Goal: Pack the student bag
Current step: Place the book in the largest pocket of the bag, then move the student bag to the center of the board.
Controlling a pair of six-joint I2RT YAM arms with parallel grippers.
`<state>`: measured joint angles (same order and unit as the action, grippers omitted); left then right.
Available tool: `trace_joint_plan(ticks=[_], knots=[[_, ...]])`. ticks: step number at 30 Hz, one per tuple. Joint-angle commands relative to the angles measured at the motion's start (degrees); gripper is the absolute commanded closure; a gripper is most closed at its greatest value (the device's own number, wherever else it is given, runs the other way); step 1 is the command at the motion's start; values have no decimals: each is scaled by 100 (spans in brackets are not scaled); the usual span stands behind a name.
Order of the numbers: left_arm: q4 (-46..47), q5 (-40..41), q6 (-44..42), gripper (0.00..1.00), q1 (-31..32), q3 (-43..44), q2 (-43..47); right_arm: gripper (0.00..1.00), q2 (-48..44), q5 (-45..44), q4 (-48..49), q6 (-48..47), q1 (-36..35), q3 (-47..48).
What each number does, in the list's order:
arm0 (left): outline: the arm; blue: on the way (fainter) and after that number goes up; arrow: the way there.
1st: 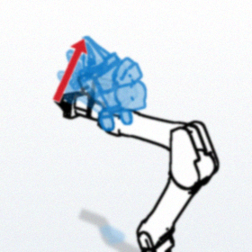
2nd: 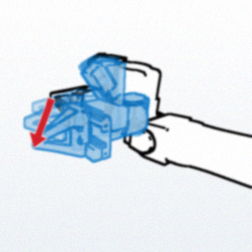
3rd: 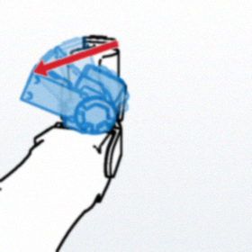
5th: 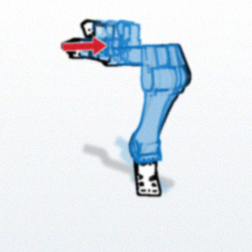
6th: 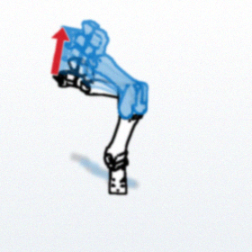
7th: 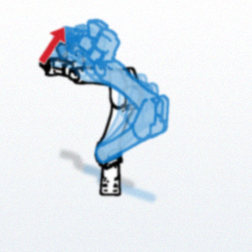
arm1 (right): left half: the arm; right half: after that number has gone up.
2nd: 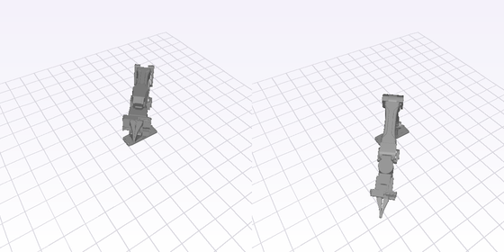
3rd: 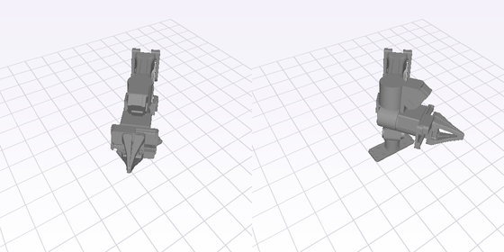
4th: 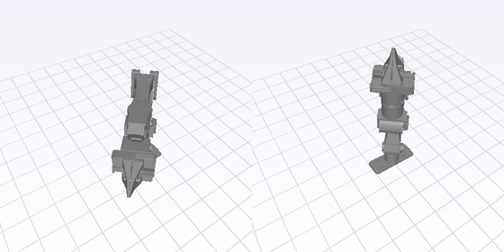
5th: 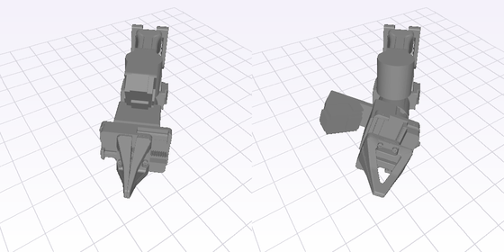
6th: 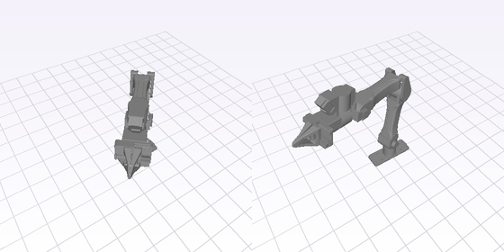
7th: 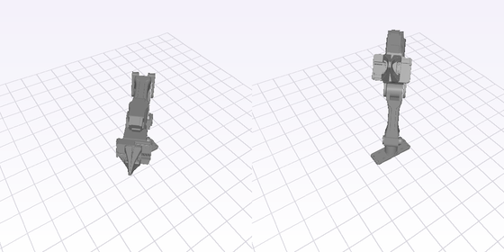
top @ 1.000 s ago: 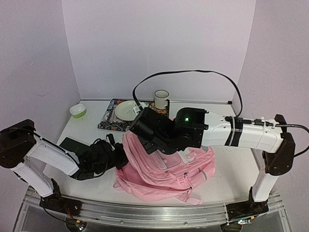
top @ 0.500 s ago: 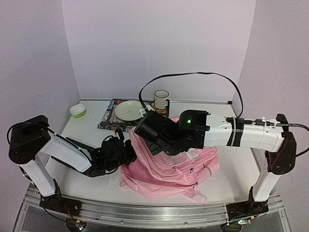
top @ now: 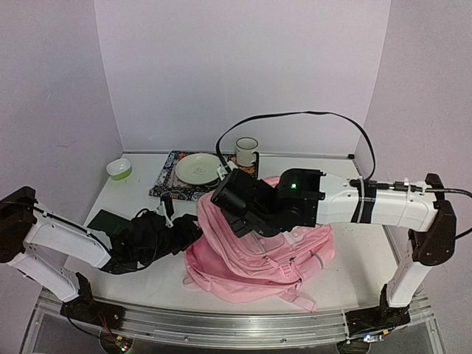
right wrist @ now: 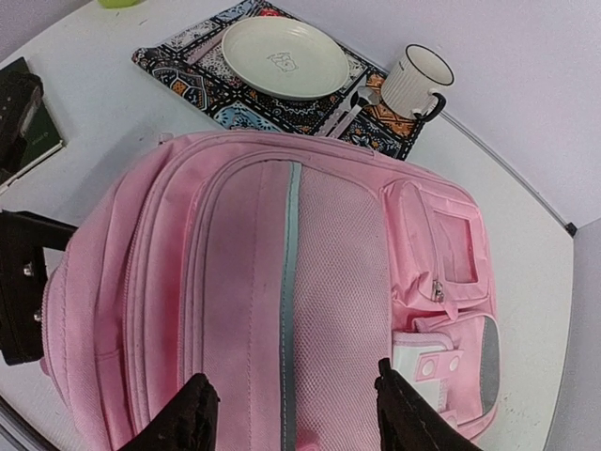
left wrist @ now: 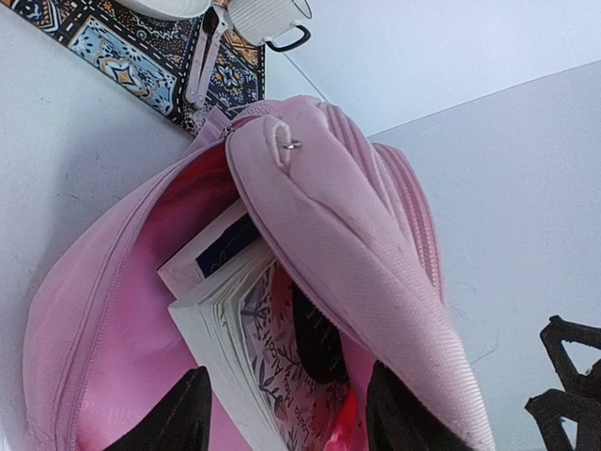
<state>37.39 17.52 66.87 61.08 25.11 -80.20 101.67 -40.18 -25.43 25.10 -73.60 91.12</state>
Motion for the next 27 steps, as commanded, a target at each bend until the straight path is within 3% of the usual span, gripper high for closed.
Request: trace_joint_plan(ticks=[1,8,13,17,20,27], knots=[[-109,-400,-65,48,1,-32,103,41,-196,-53,-58,1,36,-18],[-147,-905,-72,65,5,346,-415,40,-189,-43,-41,24,31,-14],[-134,-1165,-251,81,7,958,-983,40,-184,-84,-32,24,35,-48],[-105,-1446,-475,87,0,1547,-1325,40,-217,-167,-32,10,35,-113],[-105,-1477,-608,85,1,1721,-1375,40,-235,-207,-28,7,58,-174],[-152,-1181,-835,51,-63,817,-722,39,-296,-179,-31,-53,134,-328]])
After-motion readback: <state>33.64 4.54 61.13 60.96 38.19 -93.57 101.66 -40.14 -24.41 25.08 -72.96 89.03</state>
